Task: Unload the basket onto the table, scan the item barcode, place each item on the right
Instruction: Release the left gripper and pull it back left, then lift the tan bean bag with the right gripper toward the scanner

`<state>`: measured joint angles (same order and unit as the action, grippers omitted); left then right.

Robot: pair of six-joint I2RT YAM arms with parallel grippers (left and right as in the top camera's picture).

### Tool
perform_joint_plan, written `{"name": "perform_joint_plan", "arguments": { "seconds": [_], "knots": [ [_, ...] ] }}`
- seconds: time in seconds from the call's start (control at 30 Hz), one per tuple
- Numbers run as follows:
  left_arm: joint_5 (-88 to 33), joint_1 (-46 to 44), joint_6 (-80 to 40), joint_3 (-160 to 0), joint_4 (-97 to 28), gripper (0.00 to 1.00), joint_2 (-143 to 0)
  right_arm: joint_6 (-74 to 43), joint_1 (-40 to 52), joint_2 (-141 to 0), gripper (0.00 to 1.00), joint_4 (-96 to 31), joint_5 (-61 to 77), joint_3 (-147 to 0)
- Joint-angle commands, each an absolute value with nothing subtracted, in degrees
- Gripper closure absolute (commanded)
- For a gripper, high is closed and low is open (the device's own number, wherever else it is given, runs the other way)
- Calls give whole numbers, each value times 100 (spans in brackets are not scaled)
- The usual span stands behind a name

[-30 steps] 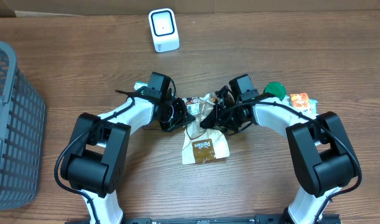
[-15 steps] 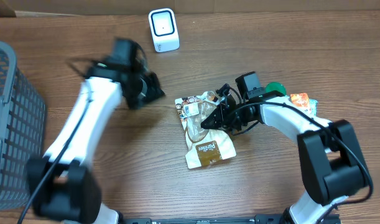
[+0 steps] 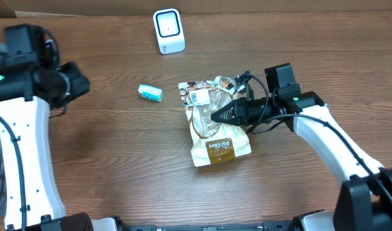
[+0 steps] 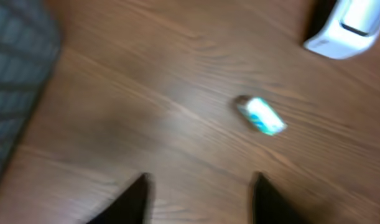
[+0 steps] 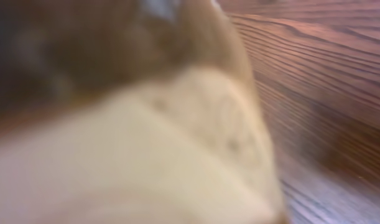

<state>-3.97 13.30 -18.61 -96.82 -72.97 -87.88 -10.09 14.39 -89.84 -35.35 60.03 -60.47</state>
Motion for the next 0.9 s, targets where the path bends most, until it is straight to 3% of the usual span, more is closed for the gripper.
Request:
{"name": "perform_joint_plan", "arguments": {
  "seconds": [0.0,0.07,0.13,0.4,0.87],
  "knots": [
    [-222,1684,-1516,-9723,-7354,26,-8785,-910,1450,-8619,96,-3618,6270,-6298],
    [-167,1857,-1518,-9723,-7356,8,-8785,-913,1450,-8519,96,-3717,6272,-6381],
    [-95,1979,-1516,-9723,-7363,0,-8783,-915,1450,-8429,96,-3859,6274,-6490],
    [84,2075,-1518,-9723,-7365,0,-8785,-923,1509,-8158,96,-4091,6646,-6886],
    [82,2064,-1520,-9723,-7363,0,-8785,-1977,1540,-8014,96,-4088,6676,-7129]
  ]
}}
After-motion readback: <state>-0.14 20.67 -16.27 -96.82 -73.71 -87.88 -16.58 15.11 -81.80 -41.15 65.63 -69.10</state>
